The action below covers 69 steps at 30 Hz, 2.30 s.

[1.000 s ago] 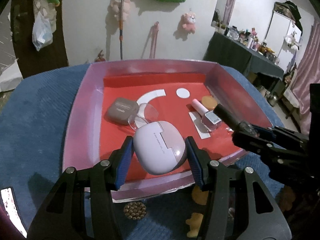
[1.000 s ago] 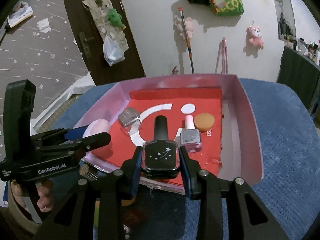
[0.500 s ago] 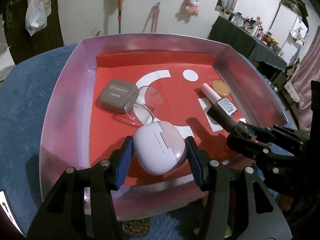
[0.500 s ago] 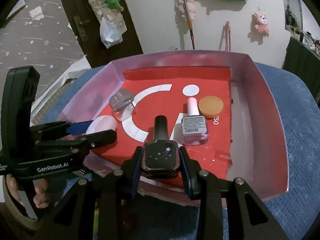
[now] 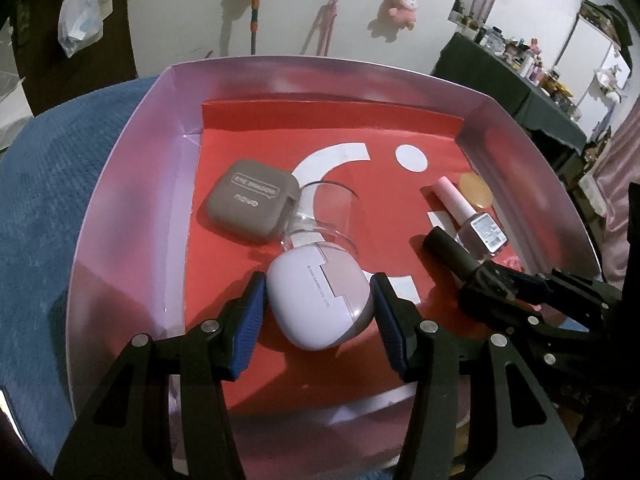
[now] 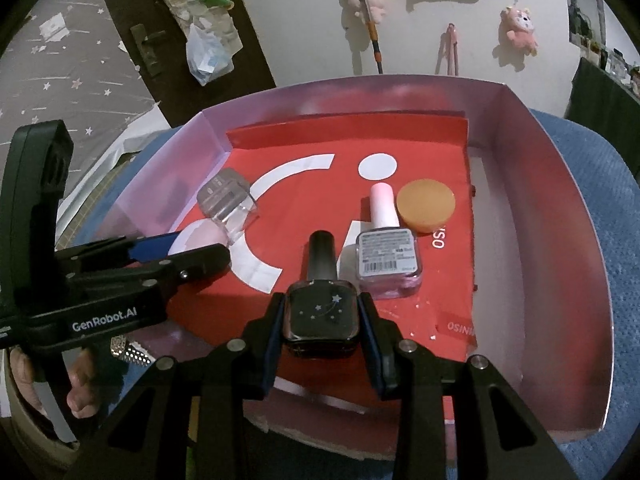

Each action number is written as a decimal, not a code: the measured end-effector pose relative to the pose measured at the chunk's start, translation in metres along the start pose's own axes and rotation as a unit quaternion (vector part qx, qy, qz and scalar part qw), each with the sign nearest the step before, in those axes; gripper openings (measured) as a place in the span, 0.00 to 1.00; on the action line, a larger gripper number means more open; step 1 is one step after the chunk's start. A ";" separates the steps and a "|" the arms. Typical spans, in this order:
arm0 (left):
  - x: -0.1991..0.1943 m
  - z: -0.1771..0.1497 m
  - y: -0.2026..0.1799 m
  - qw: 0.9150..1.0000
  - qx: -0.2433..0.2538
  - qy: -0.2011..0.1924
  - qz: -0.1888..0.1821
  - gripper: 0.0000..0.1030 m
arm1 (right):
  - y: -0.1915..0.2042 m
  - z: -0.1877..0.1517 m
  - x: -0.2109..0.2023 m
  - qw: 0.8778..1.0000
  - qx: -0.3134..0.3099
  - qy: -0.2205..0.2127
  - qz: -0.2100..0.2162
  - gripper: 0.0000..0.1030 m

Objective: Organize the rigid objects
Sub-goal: 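Carry the earbud case and black nail polish over the red box floor, then lower both items onto the box floor and open both tools, then withdraw both tools from the box toward the remaining items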

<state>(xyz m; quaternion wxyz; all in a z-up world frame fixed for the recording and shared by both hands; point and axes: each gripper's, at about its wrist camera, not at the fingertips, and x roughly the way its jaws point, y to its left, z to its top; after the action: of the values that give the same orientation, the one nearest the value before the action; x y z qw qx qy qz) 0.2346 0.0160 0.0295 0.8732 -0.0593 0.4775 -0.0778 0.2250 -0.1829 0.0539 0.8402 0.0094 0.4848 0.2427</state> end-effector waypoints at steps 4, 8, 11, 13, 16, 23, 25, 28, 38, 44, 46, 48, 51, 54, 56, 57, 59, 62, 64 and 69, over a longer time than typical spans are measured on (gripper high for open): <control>0.003 0.003 0.002 1.000 -0.002 -0.004 0.009 0.49 | -0.002 0.003 0.001 1.000 0.003 -0.006 -0.012 0.36; 0.006 0.005 0.003 1.000 -0.003 -0.006 0.012 0.49 | -0.007 0.006 -0.001 0.999 0.011 -0.019 -0.035 0.37; 0.008 0.006 0.003 1.000 -0.002 -0.007 0.013 0.49 | -0.013 0.011 -0.001 0.998 0.019 -0.028 -0.048 0.37; 0.008 0.006 0.004 1.000 -0.002 -0.007 0.012 0.49 | -0.017 0.013 0.000 0.998 0.027 -0.031 -0.053 0.37; 0.009 0.007 0.005 1.000 -0.002 -0.007 0.012 0.49 | -0.018 0.015 0.003 0.998 0.029 -0.030 -0.054 0.37; 0.010 0.009 0.007 1.000 -0.003 -0.007 0.014 0.49 | -0.017 0.016 0.004 0.998 0.030 -0.028 -0.054 0.37; 0.010 0.009 0.007 1.000 -0.003 -0.007 0.014 0.49 | -0.017 0.015 0.004 0.998 0.030 -0.028 -0.053 0.37; 0.010 0.009 0.007 1.000 -0.003 -0.007 0.014 0.49 | -0.018 0.015 0.004 0.998 0.031 -0.029 -0.053 0.37; 0.011 0.008 0.007 1.000 -0.003 -0.008 0.016 0.49 | -0.018 0.015 0.004 0.998 0.031 -0.028 -0.052 0.37; 0.011 0.008 0.007 1.000 -0.002 -0.008 0.017 0.50 | -0.019 0.015 0.004 0.998 0.031 -0.028 -0.052 0.37; 0.012 0.008 0.006 1.000 0.000 -0.008 0.028 0.53 | -0.019 0.015 0.004 0.998 0.032 -0.028 -0.051 0.37; 0.012 0.007 0.005 0.999 0.002 -0.008 0.033 0.53 | -0.020 0.016 0.003 0.998 0.033 -0.028 -0.050 0.37; 0.013 0.008 0.003 0.999 0.006 -0.006 0.041 0.54 | -0.020 0.016 0.003 0.998 0.034 -0.028 -0.050 0.37; 0.012 0.008 0.002 0.999 0.006 -0.006 0.041 0.54 | -0.020 0.017 0.002 0.998 0.035 -0.028 -0.048 0.38; 0.012 0.007 0.002 0.999 0.004 -0.006 0.039 0.56 | -0.021 0.017 0.002 0.998 0.035 -0.028 -0.047 0.38; 0.011 0.007 0.002 0.999 0.003 -0.005 0.035 0.56 | -0.022 0.016 0.001 0.998 0.036 -0.028 -0.044 0.39; 0.010 0.007 0.002 0.999 0.003 -0.005 0.032 0.58 | -0.022 0.016 0.001 0.998 0.037 -0.028 -0.041 0.40; 0.008 0.006 0.002 1.000 0.004 -0.005 0.030 0.59 | -0.021 0.016 -0.004 0.998 0.038 -0.035 -0.039 0.42; 0.006 0.006 0.001 0.999 0.006 -0.007 0.031 0.61 | -0.020 0.016 -0.007 0.998 0.039 -0.039 -0.038 0.48; -0.002 0.004 -0.005 0.999 0.013 -0.020 0.033 0.66 | -0.017 0.015 -0.012 0.998 0.037 -0.046 -0.036 0.50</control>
<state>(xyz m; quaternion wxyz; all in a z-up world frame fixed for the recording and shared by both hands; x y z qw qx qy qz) 0.2369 0.0118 0.0344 0.8853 -0.0334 0.4606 -0.0538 0.2394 -0.1994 0.0672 0.8687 0.0339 0.4548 0.1932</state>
